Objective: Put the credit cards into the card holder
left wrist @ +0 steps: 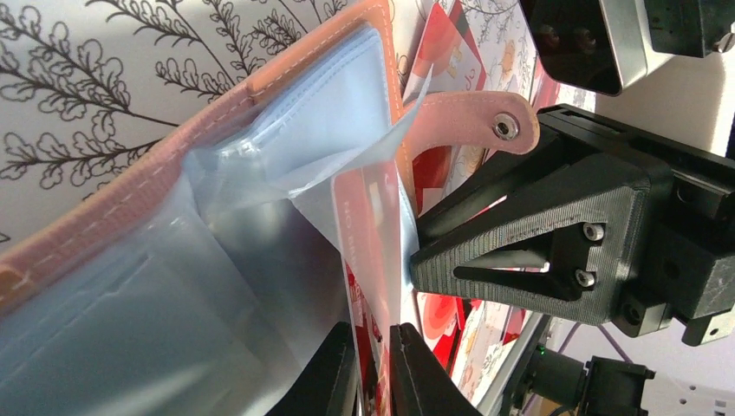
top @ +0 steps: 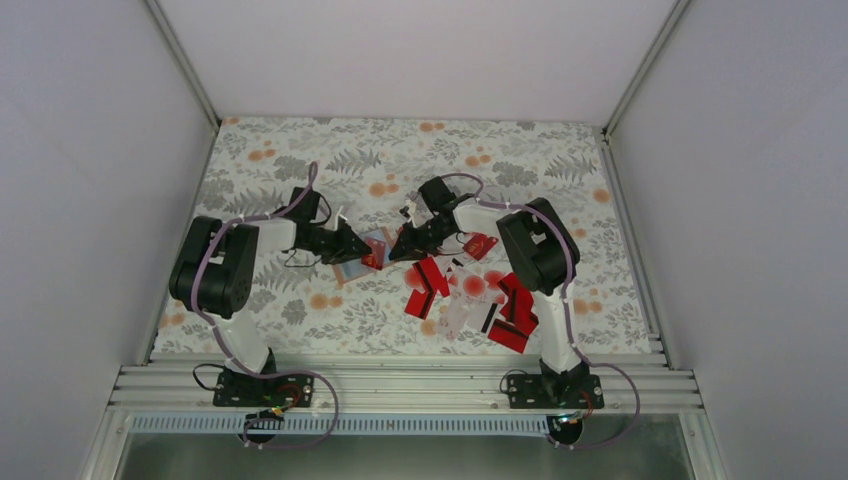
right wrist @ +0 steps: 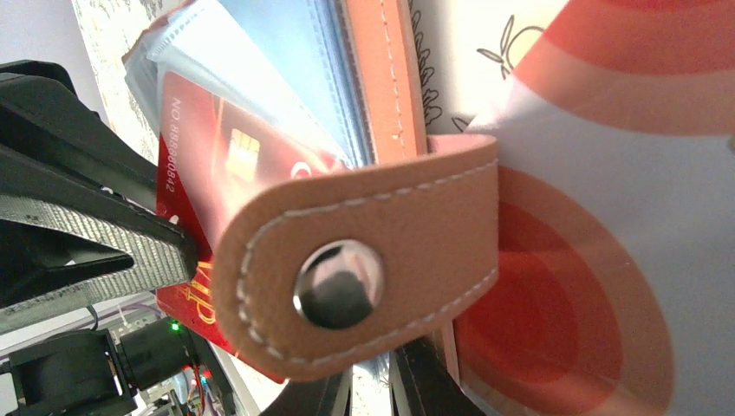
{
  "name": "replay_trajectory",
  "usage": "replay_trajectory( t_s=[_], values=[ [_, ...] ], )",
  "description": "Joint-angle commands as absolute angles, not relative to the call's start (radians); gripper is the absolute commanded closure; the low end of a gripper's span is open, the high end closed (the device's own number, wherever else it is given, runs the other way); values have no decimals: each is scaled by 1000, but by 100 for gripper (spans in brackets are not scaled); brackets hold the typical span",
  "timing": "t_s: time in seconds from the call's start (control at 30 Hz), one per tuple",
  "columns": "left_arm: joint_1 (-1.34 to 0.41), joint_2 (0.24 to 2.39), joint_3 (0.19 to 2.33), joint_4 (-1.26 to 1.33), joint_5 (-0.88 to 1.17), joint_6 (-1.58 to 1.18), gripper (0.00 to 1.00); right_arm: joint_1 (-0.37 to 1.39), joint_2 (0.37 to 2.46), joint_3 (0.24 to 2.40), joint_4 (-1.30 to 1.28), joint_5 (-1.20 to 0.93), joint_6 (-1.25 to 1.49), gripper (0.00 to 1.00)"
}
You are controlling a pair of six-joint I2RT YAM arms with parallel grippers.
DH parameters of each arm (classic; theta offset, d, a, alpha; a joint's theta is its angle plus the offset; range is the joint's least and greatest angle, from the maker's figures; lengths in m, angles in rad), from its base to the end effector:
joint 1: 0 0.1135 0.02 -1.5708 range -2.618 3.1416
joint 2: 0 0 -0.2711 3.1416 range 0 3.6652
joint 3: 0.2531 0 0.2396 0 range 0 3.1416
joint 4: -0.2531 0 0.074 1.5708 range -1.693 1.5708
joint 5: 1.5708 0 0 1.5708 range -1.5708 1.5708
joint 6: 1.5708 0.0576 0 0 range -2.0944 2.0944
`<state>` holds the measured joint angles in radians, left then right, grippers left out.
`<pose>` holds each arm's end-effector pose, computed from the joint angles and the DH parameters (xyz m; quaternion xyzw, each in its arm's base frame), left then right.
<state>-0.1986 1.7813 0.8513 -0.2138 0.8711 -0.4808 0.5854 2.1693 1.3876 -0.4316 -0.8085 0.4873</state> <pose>0.2947 -0.1043 0.1274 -0.0361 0.8898 -0.4528 0.0437 0.3266 0.2665 0.1101 0.1142 -0.9002 -0.4162 0.0573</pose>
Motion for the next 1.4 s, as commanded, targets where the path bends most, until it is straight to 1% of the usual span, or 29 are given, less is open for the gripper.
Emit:
replay_trajectory(
  t_s=[0.0, 0.2, 0.43, 0.47, 0.6, 0.7, 0.83, 0.97, 1.1, 1.37],
  values=[
    [-203, 1803, 843, -179, 924, -493, 90, 611, 2232, 1377, -431, -745, 484, 87],
    [-202, 1795, 843, -207, 881, -496, 97, 611, 2234, 1380, -434, -742, 482, 88],
    [-197, 1789, 840, -238, 833, -508, 97, 611, 2244, 1385, -454, -730, 479, 88],
    [-197, 1789, 841, -242, 829, -508, 97, 611, 2245, 1385, -457, -727, 477, 90],
    [-187, 1785, 842, -261, 817, -496, 94, 612, 2253, 1384, -474, -713, 479, 92],
    [-178, 1782, 839, -274, 810, -483, 93, 612, 2258, 1384, -483, -707, 480, 92],
    [-171, 1784, 836, -275, 817, -474, 91, 611, 2263, 1384, -485, -705, 484, 95],
    [-165, 1778, 836, -273, 816, -475, 92, 611, 2265, 1385, -489, -701, 485, 96],
    [-158, 1767, 818, -263, 794, -498, 97, 611, 2271, 1386, -492, -700, 489, 96],
    [-153, 1730, 768, -205, 773, -560, 98, 611, 2277, 1384, -500, -697, 492, 96]
  ],
)
